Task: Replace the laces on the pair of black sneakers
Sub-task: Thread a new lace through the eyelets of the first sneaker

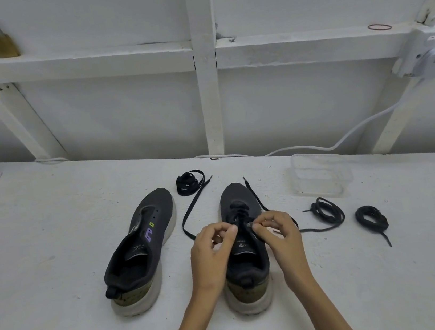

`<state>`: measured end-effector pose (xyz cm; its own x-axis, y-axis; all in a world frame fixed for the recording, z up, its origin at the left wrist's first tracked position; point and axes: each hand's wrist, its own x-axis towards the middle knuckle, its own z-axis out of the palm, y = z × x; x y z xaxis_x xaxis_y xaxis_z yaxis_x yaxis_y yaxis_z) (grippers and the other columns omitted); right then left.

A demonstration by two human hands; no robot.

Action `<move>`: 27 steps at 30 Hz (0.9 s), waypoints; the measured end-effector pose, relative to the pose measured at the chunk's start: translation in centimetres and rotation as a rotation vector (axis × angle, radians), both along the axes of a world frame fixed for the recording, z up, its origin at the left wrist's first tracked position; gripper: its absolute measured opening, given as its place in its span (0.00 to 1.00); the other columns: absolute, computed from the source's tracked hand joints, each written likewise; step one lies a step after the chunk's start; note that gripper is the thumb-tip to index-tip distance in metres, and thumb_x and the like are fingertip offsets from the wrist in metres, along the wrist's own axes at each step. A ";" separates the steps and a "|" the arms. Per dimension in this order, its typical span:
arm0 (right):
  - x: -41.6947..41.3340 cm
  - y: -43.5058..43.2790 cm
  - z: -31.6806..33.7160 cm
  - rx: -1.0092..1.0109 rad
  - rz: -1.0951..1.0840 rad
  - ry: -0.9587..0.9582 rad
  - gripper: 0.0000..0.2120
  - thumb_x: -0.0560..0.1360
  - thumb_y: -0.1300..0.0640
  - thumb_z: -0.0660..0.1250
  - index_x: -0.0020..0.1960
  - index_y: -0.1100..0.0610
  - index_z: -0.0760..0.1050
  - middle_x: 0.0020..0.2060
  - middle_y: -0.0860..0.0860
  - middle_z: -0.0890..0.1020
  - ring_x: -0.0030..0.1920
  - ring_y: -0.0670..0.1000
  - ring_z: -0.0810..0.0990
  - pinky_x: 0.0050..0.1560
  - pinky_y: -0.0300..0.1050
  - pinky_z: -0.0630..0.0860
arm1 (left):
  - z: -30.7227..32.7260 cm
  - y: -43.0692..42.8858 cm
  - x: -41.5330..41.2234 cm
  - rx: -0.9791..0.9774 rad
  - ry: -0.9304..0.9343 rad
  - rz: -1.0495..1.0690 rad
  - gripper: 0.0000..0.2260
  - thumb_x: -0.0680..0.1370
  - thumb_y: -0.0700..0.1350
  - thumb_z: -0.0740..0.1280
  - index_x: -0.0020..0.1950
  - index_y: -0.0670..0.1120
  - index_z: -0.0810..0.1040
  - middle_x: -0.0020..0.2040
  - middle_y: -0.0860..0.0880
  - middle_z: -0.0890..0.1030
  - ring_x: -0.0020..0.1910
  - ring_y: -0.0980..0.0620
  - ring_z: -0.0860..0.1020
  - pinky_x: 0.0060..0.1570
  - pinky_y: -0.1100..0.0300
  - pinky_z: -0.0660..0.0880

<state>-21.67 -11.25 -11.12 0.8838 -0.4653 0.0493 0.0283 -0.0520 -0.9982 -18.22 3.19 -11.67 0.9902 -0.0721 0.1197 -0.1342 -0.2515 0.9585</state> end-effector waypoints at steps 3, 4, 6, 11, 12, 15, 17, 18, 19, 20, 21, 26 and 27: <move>0.0 -0.5 0.0 0.045 0.058 0.045 0.03 0.73 0.61 0.74 0.42 0.54 0.85 0.53 0.50 0.80 0.58 0.45 0.77 0.62 0.44 0.73 | 0.6 0.5 0.8 0.092 -0.019 -0.082 0.02 0.77 0.49 0.69 0.45 0.54 0.80 0.45 0.55 0.81 0.49 0.55 0.77 0.48 0.71 0.69; 0.1 -0.6 -0.1 0.052 0.069 0.063 0.02 0.72 0.60 0.74 0.42 0.54 0.85 0.53 0.50 0.80 0.58 0.44 0.77 0.63 0.47 0.73 | 0.9 0.6 1.1 0.083 0.007 -0.113 0.02 0.78 0.49 0.68 0.46 0.53 0.80 0.46 0.55 0.81 0.49 0.57 0.77 0.49 0.71 0.69; 0.2 -0.8 -0.1 0.046 0.087 0.084 0.02 0.72 0.59 0.75 0.41 0.54 0.85 0.51 0.49 0.80 0.58 0.45 0.78 0.63 0.50 0.74 | 1.1 0.9 1.6 0.009 0.083 -0.144 0.04 0.80 0.46 0.65 0.48 0.50 0.80 0.48 0.54 0.80 0.50 0.58 0.77 0.52 0.66 0.72; 0.3 -1.3 -0.2 0.063 0.134 0.090 0.03 0.72 0.59 0.75 0.39 0.54 0.84 0.47 0.44 0.82 0.55 0.48 0.80 0.60 0.51 0.76 | 0.8 1.2 2.1 0.020 0.148 -0.196 0.05 0.80 0.40 0.66 0.52 0.49 0.78 0.49 0.54 0.81 0.50 0.58 0.78 0.49 0.70 0.73; 0.4 -1.4 -0.2 0.077 0.136 0.093 0.04 0.72 0.59 0.75 0.39 0.55 0.84 0.48 0.45 0.82 0.54 0.49 0.80 0.58 0.50 0.76 | 0.8 1.3 2.1 0.038 0.129 -0.195 0.06 0.80 0.40 0.66 0.53 0.49 0.78 0.48 0.54 0.81 0.48 0.60 0.78 0.49 0.70 0.73; 0.3 -1.4 -0.1 0.134 0.149 0.104 0.06 0.73 0.60 0.73 0.37 0.57 0.82 0.50 0.50 0.82 0.53 0.51 0.80 0.50 0.41 0.75 | 0.8 1.6 2.3 0.076 0.052 -0.163 0.07 0.80 0.39 0.65 0.51 0.49 0.81 0.46 0.54 0.82 0.46 0.61 0.78 0.48 0.67 0.74; 0.3 -1.3 0.0 0.145 0.154 0.117 0.09 0.74 0.59 0.73 0.34 0.57 0.81 0.50 0.50 0.82 0.50 0.48 0.80 0.45 0.37 0.74 | 1.0 1.7 2.3 0.104 0.016 -0.169 0.08 0.80 0.38 0.64 0.48 0.50 0.80 0.46 0.55 0.82 0.47 0.60 0.78 0.48 0.67 0.74; 0.3 -1.3 0.1 0.148 0.154 0.125 0.10 0.74 0.59 0.72 0.34 0.58 0.80 0.49 0.50 0.82 0.49 0.47 0.80 0.43 0.36 0.74 | 1.1 1.7 2.2 0.097 0.014 -0.183 0.09 0.80 0.37 0.63 0.46 0.50 0.79 0.45 0.55 0.81 0.45 0.60 0.77 0.46 0.67 0.73; 0.4 -1.3 0.1 0.157 0.153 0.137 0.11 0.74 0.59 0.72 0.34 0.60 0.80 0.49 0.49 0.82 0.47 0.47 0.79 0.42 0.35 0.74 | 1.3 1.7 2.0 0.071 0.021 -0.196 0.10 0.80 0.36 0.62 0.44 0.49 0.77 0.42 0.56 0.79 0.43 0.60 0.76 0.45 0.68 0.71; 0.4 -1.3 0.2 0.168 0.149 0.148 0.12 0.74 0.59 0.72 0.33 0.63 0.79 0.48 0.50 0.82 0.47 0.46 0.79 0.42 0.34 0.73 | 1.5 1.7 1.7 0.033 0.029 -0.207 0.11 0.80 0.36 0.61 0.42 0.48 0.76 0.39 0.56 0.77 0.40 0.59 0.74 0.43 0.69 0.70; 0.5 -1.3 0.1 0.174 0.145 0.158 0.13 0.74 0.59 0.72 0.33 0.64 0.78 0.48 0.50 0.82 0.46 0.46 0.79 0.42 0.35 0.73 | 1.8 1.7 1.5 -0.001 0.026 -0.221 0.10 0.79 0.37 0.60 0.39 0.46 0.74 0.36 0.55 0.76 0.38 0.58 0.73 0.41 0.68 0.69; 0.7 -1.2 0.6 0.094 0.160 0.186 0.13 0.73 0.57 0.74 0.32 0.58 0.77 0.46 0.51 0.82 0.44 0.44 0.79 0.38 0.32 0.73 | 1.8 2.2 1.0 -0.026 0.060 -0.257 0.13 0.74 0.46 0.60 0.30 0.45 0.68 0.26 0.51 0.68 0.29 0.53 0.65 0.30 0.61 0.63; 0.7 -1.3 0.6 0.075 0.168 0.189 0.11 0.73 0.57 0.74 0.34 0.58 0.78 0.45 0.52 0.83 0.44 0.44 0.79 0.39 0.32 0.73 | 1.8 2.1 1.1 -0.021 0.101 -0.229 0.14 0.76 0.44 0.60 0.30 0.46 0.68 0.25 0.51 0.68 0.28 0.53 0.64 0.30 0.61 0.62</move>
